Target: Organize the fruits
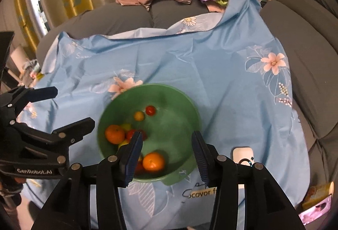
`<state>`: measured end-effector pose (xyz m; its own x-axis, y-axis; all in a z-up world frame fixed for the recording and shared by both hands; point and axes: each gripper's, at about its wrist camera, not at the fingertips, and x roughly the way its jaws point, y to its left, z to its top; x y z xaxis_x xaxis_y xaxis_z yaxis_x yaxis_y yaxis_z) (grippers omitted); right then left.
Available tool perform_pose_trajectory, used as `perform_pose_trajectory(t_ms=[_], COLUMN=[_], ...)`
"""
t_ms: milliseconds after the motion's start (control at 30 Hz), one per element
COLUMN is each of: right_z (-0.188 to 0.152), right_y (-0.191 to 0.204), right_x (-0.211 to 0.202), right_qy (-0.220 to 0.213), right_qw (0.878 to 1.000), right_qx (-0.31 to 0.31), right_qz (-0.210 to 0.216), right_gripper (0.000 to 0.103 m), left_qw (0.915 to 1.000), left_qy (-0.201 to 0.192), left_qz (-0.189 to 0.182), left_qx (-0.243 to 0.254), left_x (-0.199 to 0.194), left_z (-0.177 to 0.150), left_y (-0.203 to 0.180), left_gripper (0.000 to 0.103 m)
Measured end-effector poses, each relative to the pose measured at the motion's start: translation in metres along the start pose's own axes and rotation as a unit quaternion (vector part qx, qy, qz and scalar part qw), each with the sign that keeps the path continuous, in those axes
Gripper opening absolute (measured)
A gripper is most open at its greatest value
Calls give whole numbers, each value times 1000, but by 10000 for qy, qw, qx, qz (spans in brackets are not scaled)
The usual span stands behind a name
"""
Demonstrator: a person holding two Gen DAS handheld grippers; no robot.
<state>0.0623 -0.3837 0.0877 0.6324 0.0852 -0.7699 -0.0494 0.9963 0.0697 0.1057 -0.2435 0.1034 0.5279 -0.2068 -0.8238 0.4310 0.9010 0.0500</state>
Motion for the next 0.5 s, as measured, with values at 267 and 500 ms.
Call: perform_pose_trajectory(t_ms=[267,500], right_z=[6,6], right_y=[3,0], right_x=[-21,-24], right_qy=[-97,-108], right_qw=[9996,9997], right_qx=[-258,-211], right_qz=[-17,-20], right_gripper=[48,48], left_qw=[9999,9997], left_qy=[-38,-12], left_qz=[97,185], left_qx=[70,137], left_x=[-16,-17], left_z=[12,13], left_y=[-7,-12], left_gripper=[102,102])
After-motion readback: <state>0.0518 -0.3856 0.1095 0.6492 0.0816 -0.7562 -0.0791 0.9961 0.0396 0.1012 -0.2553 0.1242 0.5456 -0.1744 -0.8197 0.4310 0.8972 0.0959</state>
